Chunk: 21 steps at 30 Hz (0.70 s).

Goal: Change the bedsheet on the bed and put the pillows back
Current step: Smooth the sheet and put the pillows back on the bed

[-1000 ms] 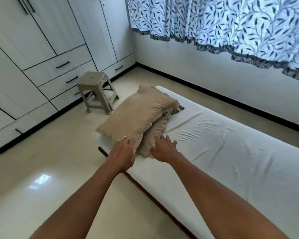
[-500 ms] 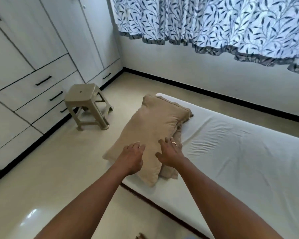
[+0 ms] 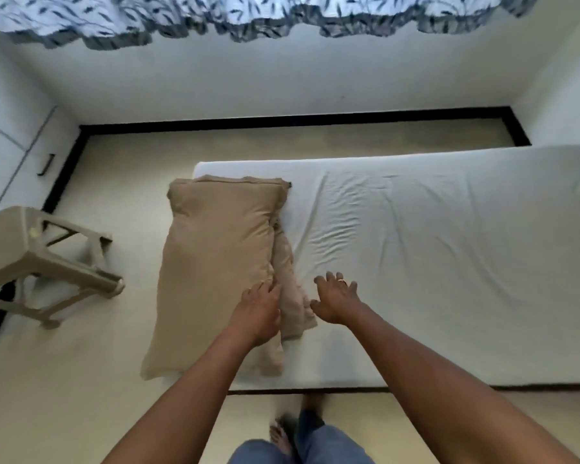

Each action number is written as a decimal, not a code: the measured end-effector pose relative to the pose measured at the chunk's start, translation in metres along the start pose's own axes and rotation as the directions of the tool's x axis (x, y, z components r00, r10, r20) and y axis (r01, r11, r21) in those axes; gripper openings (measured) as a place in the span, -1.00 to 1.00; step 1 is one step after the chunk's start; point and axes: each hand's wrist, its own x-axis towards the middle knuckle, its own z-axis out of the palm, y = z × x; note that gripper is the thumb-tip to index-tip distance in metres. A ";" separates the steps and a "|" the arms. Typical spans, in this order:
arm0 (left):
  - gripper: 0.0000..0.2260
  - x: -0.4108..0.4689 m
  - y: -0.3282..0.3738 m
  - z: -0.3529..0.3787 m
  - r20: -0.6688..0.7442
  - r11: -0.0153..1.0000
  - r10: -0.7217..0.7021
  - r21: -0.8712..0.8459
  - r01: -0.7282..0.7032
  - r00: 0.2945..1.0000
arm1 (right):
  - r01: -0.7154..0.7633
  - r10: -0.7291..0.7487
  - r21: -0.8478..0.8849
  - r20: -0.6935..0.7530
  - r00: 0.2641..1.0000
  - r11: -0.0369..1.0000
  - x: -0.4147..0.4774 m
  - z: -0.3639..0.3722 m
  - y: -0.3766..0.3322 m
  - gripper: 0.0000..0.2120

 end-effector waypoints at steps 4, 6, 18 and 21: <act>-0.50 0.036 0.009 -0.005 0.073 0.996 0.092 -0.014 -0.091 0.993 | -0.107 0.107 0.059 -0.008 0.994 0.993 0.003 0.004 0.023 -0.44; -0.51 0.060 0.018 -0.004 0.109 0.987 0.162 -0.008 -0.162 0.981 | -0.167 0.170 0.103 -0.020 0.985 0.981 0.002 0.008 0.037 -0.43; -0.49 0.290 0.045 0.074 0.026 0.936 0.348 0.057 -0.348 0.937 | -0.161 0.162 0.127 -0.003 0.987 0.979 0.161 0.042 0.133 -0.36; -0.49 0.394 0.022 0.146 -0.082 0.983 0.166 0.098 -0.158 0.983 | -0.060 0.080 0.109 -0.195 0.977 0.992 0.295 0.055 0.164 -0.33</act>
